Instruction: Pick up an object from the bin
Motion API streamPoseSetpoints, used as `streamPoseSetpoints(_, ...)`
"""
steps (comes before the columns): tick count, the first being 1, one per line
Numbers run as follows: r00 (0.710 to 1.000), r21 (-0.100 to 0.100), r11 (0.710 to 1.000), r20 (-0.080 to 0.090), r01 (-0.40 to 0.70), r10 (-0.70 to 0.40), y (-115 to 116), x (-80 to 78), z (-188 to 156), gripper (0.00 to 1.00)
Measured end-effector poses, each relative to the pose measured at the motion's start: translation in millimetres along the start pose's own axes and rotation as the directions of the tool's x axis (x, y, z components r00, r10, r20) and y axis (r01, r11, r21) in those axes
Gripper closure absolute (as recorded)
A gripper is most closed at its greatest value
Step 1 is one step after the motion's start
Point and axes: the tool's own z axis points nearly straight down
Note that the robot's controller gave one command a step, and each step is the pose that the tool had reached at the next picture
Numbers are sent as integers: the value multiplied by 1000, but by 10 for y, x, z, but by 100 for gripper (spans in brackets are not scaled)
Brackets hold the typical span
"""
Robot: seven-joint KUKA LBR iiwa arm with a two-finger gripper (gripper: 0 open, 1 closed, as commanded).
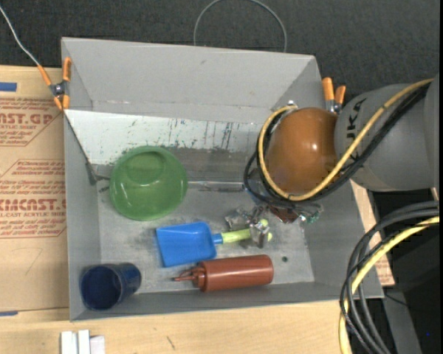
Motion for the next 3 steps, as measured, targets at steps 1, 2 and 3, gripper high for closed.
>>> streamPoseSetpoints(1, 1000, -3, 1000, 0, -4, 4, 135, -79, 2, 100)
streamPoseSetpoints(2, 999, 2, 999, 3, -41, 41, -351, -78, -1, 100)
streamPoseSetpoints(3, 1000, -5, 1000, 3, -19, 19, -169, -7, 3, 100)
